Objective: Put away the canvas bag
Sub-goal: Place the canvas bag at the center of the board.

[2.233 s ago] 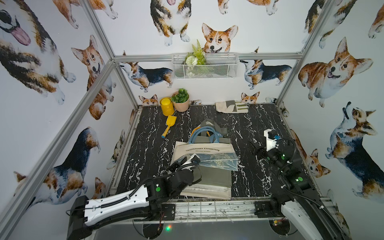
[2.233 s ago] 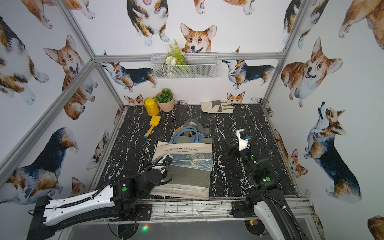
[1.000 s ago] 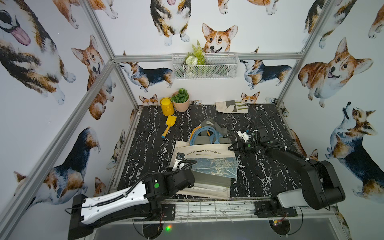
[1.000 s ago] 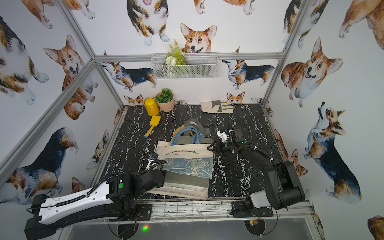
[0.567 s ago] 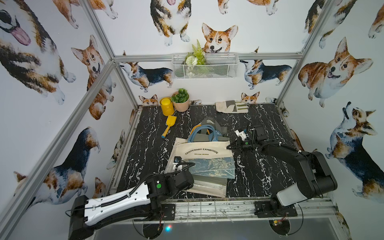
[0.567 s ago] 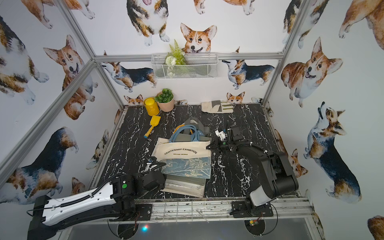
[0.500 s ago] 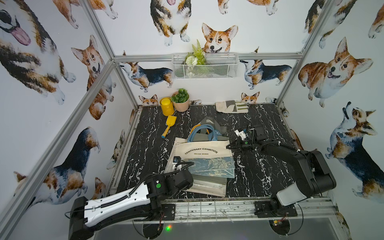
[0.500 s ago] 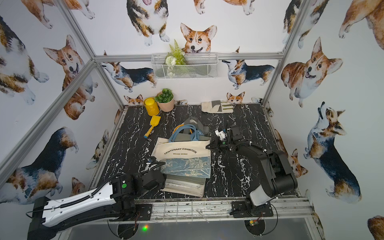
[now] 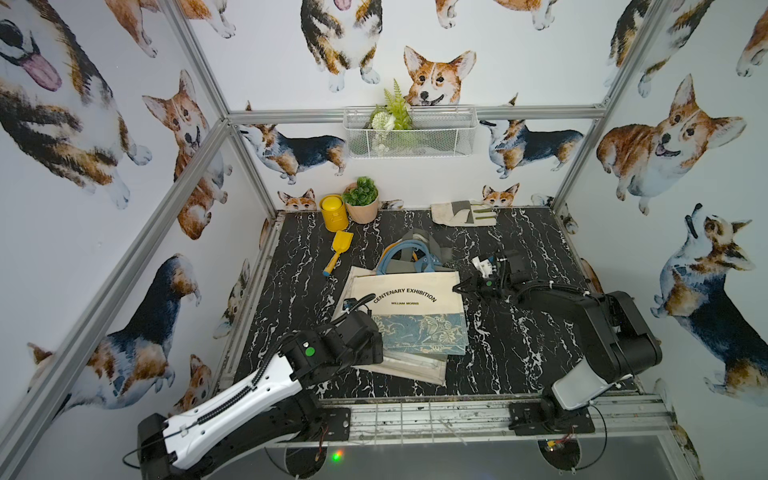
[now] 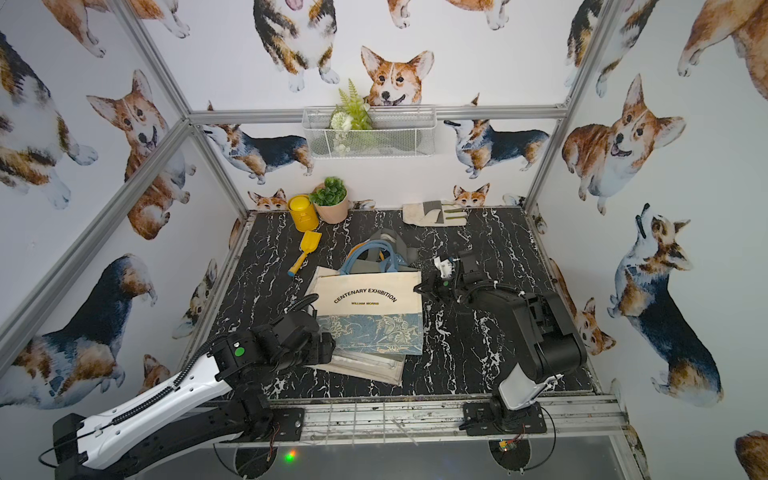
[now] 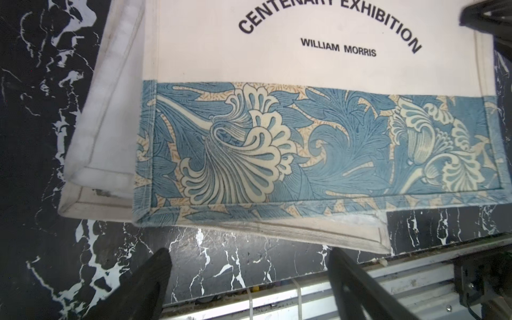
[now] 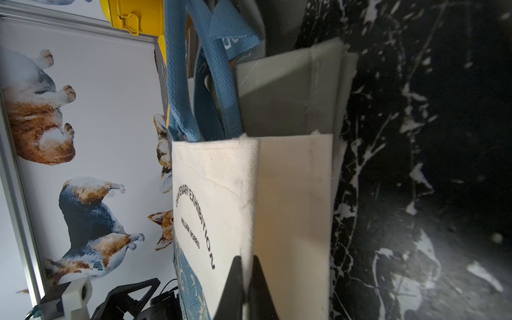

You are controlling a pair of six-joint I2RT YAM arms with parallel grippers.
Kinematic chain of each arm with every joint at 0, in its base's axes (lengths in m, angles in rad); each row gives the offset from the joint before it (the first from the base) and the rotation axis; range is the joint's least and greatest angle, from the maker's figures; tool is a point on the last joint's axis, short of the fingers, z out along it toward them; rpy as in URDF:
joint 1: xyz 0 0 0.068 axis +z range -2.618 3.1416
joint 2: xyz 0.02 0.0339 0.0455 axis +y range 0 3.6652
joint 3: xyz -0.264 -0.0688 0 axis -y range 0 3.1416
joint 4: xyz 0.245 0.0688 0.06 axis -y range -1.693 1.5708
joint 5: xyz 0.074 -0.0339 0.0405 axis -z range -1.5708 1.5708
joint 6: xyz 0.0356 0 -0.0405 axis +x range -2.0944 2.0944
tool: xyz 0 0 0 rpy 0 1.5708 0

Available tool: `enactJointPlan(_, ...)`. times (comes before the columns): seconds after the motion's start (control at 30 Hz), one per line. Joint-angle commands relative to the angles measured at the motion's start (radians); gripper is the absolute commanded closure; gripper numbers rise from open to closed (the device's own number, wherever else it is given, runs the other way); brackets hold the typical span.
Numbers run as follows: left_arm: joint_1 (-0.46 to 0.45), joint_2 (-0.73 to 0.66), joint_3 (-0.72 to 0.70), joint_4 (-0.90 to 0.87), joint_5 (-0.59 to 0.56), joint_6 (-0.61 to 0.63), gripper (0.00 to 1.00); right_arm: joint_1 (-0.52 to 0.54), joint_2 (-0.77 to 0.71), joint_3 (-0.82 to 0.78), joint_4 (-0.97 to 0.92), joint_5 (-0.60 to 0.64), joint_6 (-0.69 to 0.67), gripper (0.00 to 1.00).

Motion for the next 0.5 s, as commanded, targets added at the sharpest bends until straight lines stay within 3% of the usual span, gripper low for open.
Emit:
enactJointPlan(0.0,0.006,-0.017,0.027,-0.113,-0.039,-0.032,0.09,-0.001,0.027,0.006,0.053,0.035,0.016,1.00)
enactJointPlan(0.13,0.108,-0.035,0.021,-0.065,-0.034,0.023,0.09,-0.001,0.046,0.014,0.036,0.039,0.005,0.99)
enactJointPlan(0.33,0.467,0.044,-0.015,0.083,0.206,0.218,0.08,-0.001,0.046,0.040,-0.048,0.071,-0.063,0.99)
enactJointPlan(0.47,0.588,0.138,-0.022,0.202,0.312,0.304,0.07,-0.001,0.051,0.054,-0.072,0.074,-0.086,0.99)
